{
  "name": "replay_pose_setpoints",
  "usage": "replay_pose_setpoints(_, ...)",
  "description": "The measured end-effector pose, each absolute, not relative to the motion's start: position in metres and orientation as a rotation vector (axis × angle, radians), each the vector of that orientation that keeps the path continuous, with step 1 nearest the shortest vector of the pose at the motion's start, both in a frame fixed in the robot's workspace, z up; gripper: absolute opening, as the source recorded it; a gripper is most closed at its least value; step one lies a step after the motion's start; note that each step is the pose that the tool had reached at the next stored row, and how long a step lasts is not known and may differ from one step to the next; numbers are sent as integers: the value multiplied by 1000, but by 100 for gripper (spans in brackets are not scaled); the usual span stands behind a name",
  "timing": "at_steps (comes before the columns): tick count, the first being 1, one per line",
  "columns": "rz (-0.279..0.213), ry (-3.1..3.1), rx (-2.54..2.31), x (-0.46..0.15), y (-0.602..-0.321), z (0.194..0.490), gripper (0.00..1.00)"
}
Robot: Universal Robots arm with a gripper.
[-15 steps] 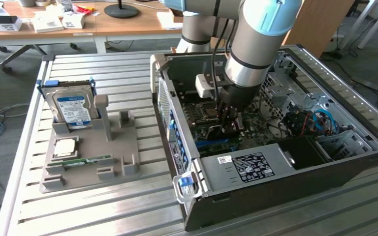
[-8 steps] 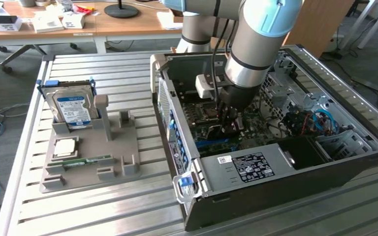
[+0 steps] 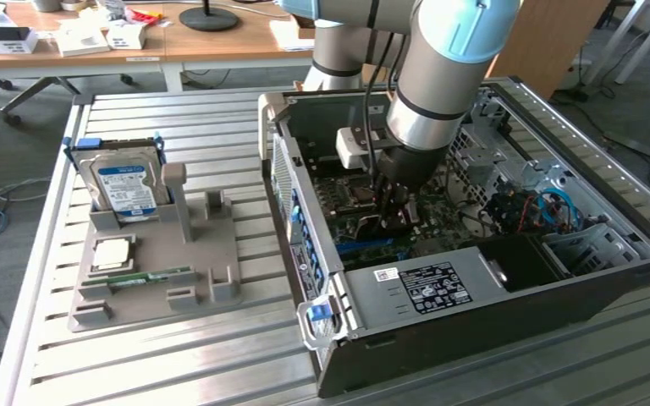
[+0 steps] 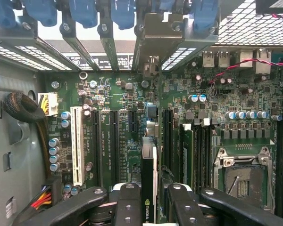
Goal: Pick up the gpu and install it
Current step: 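Insert the gpu into the slot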
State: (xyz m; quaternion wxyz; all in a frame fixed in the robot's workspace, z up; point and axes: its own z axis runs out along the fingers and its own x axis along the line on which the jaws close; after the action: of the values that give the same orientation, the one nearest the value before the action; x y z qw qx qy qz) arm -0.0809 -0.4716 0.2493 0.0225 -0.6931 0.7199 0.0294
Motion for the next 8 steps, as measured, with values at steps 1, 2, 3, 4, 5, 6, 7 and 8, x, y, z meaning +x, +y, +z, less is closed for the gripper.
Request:
replay_pose_setpoints(1, 90, 2230, -2147, -81, -472, 249, 26)
replay_pose_setpoints(2, 89, 2231, -2147, -81, -472, 249, 26)
replay_pose_setpoints(3, 88, 2231, -2148, -81, -472, 249, 26)
replay_pose_setpoints(4, 86, 2232, -2149, -81, -472, 249, 26)
replay_pose_setpoints(5, 84, 2233, -2150, -81, -472, 249, 26)
replay_pose_setpoints(6, 83, 2234, -2150, -81, -472, 249, 26)
replay_pose_setpoints(7, 83, 2234, -2150, -81, -472, 249, 26)
replay_pose_setpoints(8, 83, 2234, -2150, -81, -472, 249, 26)
